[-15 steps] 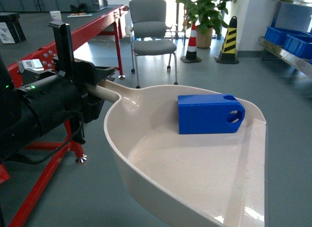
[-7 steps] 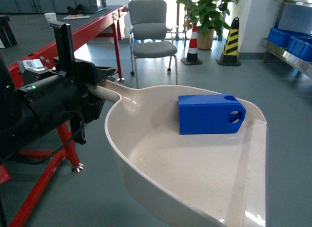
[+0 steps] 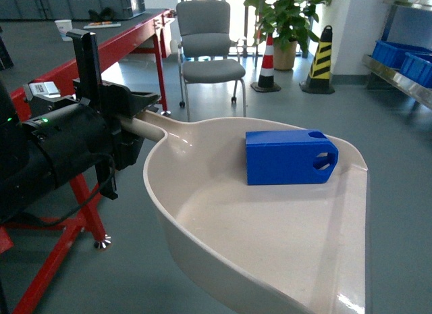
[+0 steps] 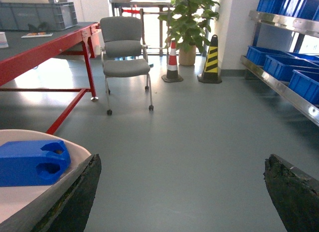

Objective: Place part in tray to right shelf

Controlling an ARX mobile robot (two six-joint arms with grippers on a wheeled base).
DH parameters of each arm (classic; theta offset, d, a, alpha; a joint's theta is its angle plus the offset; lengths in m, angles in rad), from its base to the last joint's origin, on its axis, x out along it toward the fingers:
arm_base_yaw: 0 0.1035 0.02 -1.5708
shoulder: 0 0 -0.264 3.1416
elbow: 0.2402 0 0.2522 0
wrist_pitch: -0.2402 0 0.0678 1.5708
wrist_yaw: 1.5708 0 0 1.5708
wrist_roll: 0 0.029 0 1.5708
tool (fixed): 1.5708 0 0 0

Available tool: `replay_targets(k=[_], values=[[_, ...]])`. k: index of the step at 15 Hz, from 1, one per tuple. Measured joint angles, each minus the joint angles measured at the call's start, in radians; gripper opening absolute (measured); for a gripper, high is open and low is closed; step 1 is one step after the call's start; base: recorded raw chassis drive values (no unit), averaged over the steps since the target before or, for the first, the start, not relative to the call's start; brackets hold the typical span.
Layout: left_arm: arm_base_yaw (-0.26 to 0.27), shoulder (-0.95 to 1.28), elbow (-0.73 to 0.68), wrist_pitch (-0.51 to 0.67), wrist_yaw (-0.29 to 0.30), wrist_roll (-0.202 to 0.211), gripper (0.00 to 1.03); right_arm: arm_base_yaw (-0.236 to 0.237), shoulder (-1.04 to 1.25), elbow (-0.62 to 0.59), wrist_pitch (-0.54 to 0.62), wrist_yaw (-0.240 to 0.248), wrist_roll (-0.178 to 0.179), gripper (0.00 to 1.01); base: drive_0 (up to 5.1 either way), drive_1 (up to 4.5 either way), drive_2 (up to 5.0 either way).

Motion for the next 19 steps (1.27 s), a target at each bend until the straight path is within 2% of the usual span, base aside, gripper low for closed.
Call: replay_targets(k=[19], values=[[0.000, 0.000, 0.001, 0.002, -0.001, 0.000, 0.12, 0.000, 0.000, 0.000, 0.000, 0.000, 0.000, 0.98, 0.2, 4.54, -4.1]])
